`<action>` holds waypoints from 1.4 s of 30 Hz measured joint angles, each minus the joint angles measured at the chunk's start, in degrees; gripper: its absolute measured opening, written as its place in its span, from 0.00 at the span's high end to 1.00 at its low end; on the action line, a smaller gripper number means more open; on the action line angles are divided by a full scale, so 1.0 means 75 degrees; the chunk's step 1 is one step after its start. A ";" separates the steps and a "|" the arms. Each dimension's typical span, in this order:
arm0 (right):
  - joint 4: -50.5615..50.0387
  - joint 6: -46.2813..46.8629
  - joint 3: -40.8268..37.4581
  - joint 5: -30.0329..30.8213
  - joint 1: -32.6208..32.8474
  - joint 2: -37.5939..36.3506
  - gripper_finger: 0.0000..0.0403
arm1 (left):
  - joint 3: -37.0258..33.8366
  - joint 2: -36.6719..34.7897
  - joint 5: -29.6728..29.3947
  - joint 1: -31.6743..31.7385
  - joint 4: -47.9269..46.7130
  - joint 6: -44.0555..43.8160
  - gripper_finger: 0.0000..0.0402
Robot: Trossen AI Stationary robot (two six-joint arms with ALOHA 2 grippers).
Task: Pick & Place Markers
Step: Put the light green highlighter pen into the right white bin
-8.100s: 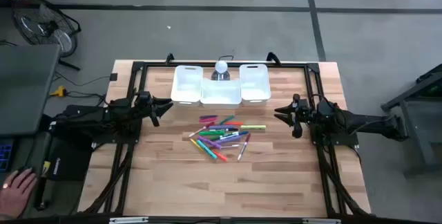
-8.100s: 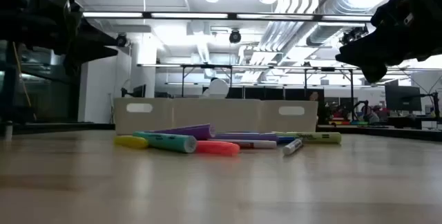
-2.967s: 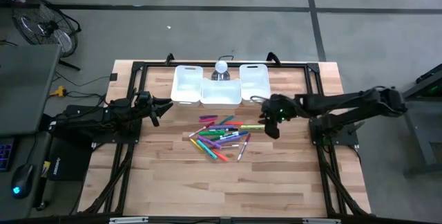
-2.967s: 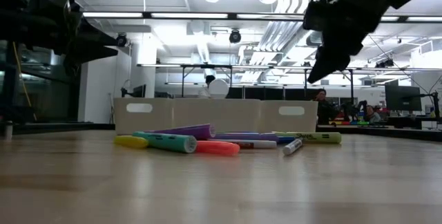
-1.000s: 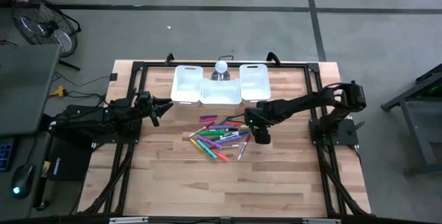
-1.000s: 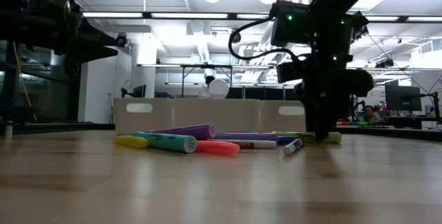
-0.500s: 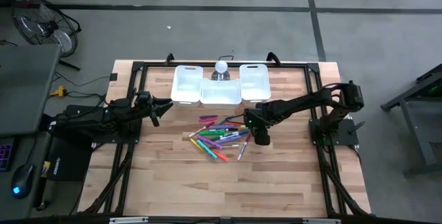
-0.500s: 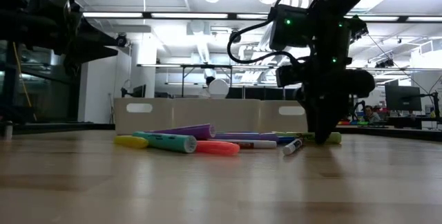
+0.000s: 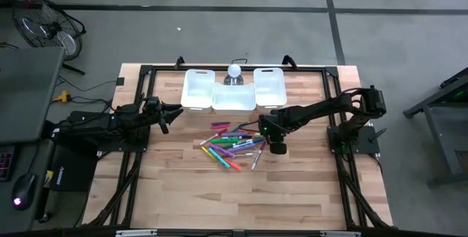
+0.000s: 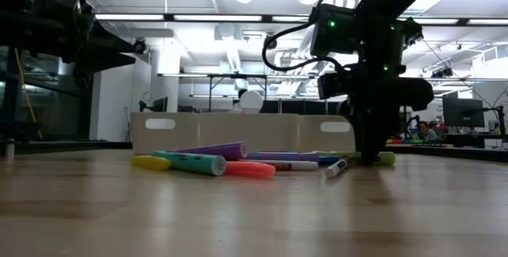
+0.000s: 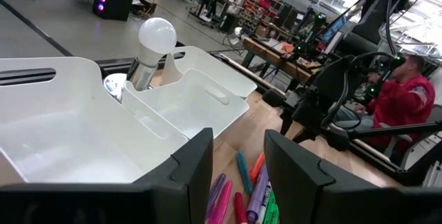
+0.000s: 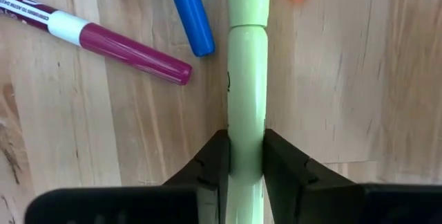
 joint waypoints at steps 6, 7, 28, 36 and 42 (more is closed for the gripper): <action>-0.0073 0.0279 0.0016 0.0000 0.0002 -0.0147 0.86 | 0.0000 0.0000 0.0000 0.0001 0.0001 0.0000 0.68; -0.0142 0.0345 0.0046 -0.0011 0.0000 -0.0208 0.86 | -0.0003 0.0000 0.0000 0.0000 0.0001 0.0000 0.68; -0.1710 0.4885 0.1276 0.0209 -0.0435 -0.1453 0.86 | 0.0000 -0.0003 0.0000 0.0000 0.0000 0.0000 0.68; -0.1690 0.5872 0.1276 0.0377 -0.0868 -0.1769 0.86 | 0.0000 -0.0002 0.0000 0.0002 0.0000 0.0000 0.68; -0.1543 0.6114 0.1276 0.0137 -0.1628 -0.2070 0.85 | 0.0000 0.0000 0.0000 0.0000 0.0000 0.0000 0.68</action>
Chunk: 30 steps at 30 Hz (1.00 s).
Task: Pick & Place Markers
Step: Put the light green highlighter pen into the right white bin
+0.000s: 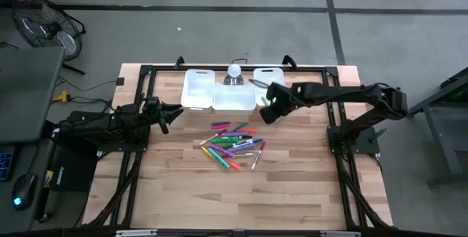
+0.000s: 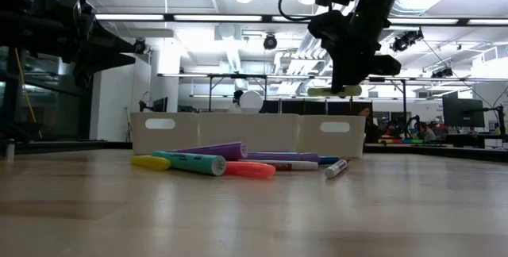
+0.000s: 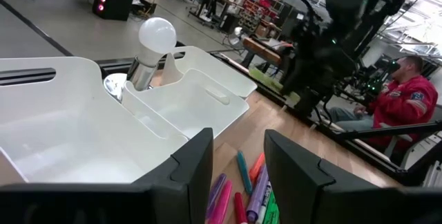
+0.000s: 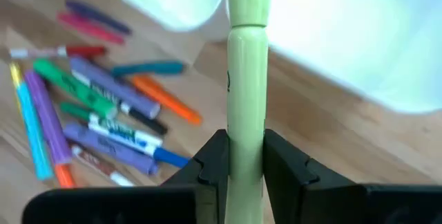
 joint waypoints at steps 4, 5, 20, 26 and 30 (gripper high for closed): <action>0.0259 -0.0298 0.0016 -0.0062 -0.0611 -0.0072 0.86 | 0.0000 0.0000 -0.0002 0.0003 -0.0001 -0.0002 0.68; 0.0367 -0.0358 0.0021 -0.0054 -0.0771 -0.0072 0.86 | 0.0000 -0.0003 0.0000 0.0002 -0.0001 0.0000 0.68; 0.0955 -0.0505 0.0015 0.0198 -0.2124 0.0578 0.85 | -0.0001 0.0000 0.0000 0.0002 -0.0008 0.0000 0.68; 0.1509 -0.0130 0.0009 0.0171 -0.2260 0.1287 0.85 | 0.0000 0.0000 0.0000 0.0000 -0.0008 0.0000 0.68; 0.1773 0.0113 0.0009 0.0167 -0.2282 0.1588 0.85 | -0.0001 -0.0002 0.0000 0.0000 -0.0008 0.0000 0.68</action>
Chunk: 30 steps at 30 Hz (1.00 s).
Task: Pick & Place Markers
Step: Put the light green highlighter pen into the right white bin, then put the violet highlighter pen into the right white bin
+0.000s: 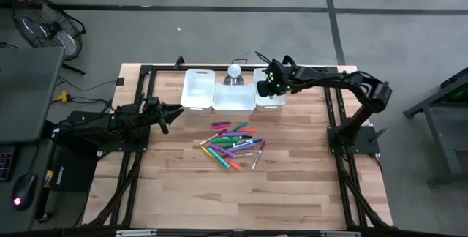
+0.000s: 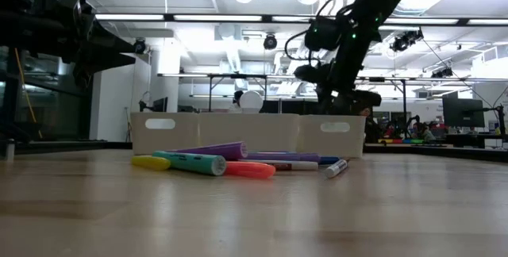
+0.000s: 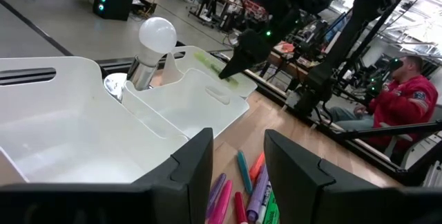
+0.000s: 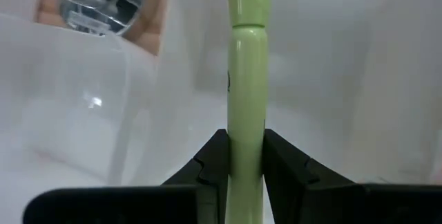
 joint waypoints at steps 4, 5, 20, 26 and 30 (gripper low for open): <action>0.0006 0.0145 0.0000 -0.0005 0.0002 0.0257 0.85 | 0.0001 -0.0001 0.0000 0.0003 0.0000 0.0000 0.68; 0.0013 0.0148 0.0000 -0.0037 0.0002 0.0305 0.85 | 0.0001 -0.0001 0.0000 0.0000 0.0000 0.0000 0.68; 0.0006 0.0245 0.0000 0.0095 0.0008 0.0485 0.75 | 0.0002 0.0002 0.0000 0.0000 0.0000 0.0000 0.68; 0.0015 0.0027 0.0000 0.0059 0.0012 0.0485 0.74 | 0.0001 0.0002 0.0000 0.0003 0.0000 0.0000 0.68; 0.0033 -0.0329 0.0000 0.0000 0.0025 0.0374 0.74 | 0.0002 -0.0001 0.0000 0.0000 0.0000 0.0000 0.68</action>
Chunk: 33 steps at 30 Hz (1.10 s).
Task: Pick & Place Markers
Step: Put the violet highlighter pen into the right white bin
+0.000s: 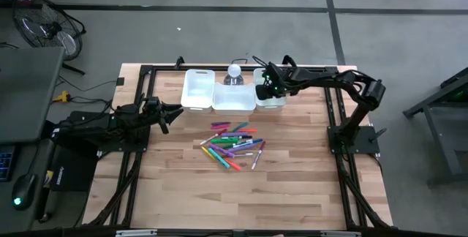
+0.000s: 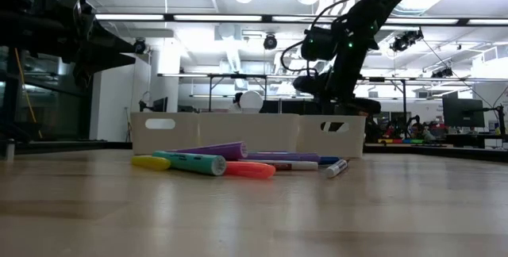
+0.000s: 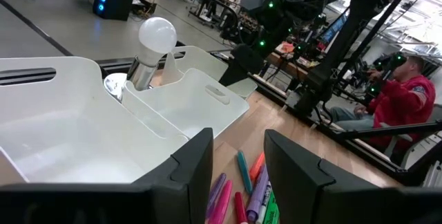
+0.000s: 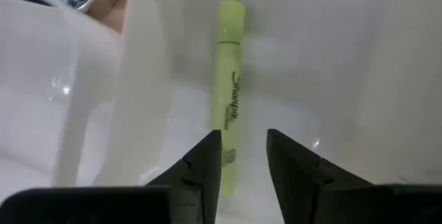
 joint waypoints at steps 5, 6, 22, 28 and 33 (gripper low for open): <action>0.0013 -0.0775 0.0003 -0.0002 0.0132 -0.0427 0.74 | -0.0002 0.0002 0.0000 0.0000 0.0000 0.0000 0.68; -0.0001 -0.0988 0.0003 -0.0044 0.0188 -0.0514 0.74 | -0.0002 0.0001 0.0000 0.0000 0.0000 0.0000 0.68; -0.0058 -0.2632 0.0009 -0.1063 0.2243 -0.1046 0.73 | 0.0000 0.0002 0.0000 0.0000 -0.0003 0.0000 0.68; -0.0062 -0.3186 0.0009 -0.1350 0.3356 -0.1046 0.73 | 0.0000 0.0000 0.0000 0.0000 -0.0006 0.0000 0.68; -0.0085 -0.3363 0.0009 -0.1324 0.4065 -0.1046 0.73 | 0.0000 0.0002 0.0000 0.0002 -0.0006 0.0000 0.68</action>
